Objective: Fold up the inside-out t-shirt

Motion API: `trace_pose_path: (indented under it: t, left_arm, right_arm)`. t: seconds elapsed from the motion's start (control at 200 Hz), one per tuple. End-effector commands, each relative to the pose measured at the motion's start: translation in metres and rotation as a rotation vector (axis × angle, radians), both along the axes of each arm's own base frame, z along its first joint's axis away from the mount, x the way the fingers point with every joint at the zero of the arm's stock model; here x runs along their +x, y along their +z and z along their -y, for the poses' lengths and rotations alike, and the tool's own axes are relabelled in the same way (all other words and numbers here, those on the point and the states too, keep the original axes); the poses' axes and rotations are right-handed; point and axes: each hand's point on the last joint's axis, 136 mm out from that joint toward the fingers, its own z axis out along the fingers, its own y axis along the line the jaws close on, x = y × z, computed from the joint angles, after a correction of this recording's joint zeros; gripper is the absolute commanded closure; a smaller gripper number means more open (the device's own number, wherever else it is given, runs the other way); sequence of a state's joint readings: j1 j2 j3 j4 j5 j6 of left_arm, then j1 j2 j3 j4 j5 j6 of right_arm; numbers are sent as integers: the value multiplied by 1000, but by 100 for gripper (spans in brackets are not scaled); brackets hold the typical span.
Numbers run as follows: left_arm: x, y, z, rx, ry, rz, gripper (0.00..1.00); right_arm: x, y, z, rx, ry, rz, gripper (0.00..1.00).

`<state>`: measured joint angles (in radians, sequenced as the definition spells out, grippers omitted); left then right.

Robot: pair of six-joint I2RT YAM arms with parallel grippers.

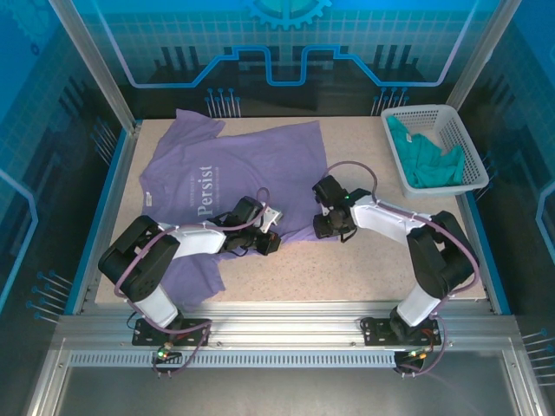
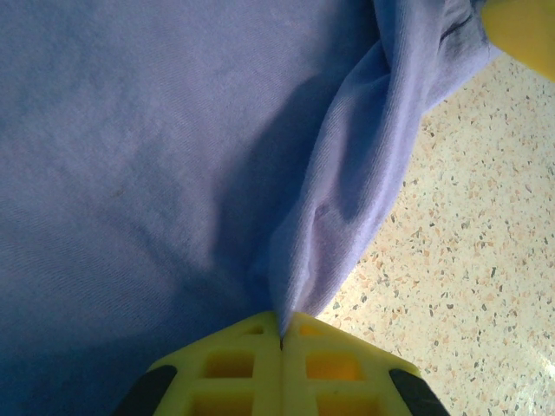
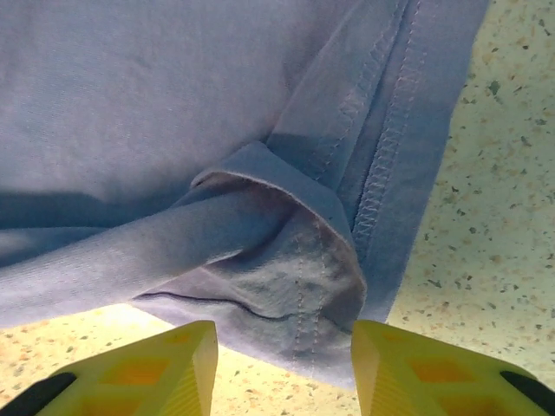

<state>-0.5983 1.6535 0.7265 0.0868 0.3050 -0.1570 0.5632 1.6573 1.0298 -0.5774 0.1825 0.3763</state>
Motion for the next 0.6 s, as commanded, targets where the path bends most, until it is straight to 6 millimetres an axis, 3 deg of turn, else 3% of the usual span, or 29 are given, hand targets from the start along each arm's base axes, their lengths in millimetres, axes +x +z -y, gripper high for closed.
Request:
trace_pose_path:
  t: [0.0,0.45,0.595]
  left_arm:
    - [0,6,3,-23,-15,-2,100]
    - [0,2,3,-15,-17,-11,100]
    - [1,1,3,-11,-16,-11,100]
  right_arm:
    - [1,-2,6,-97,30,-9,55]
    - [2,-18,-1,-97,67,-51,57]
    - [3,-9,2,-105,70,-32,56]
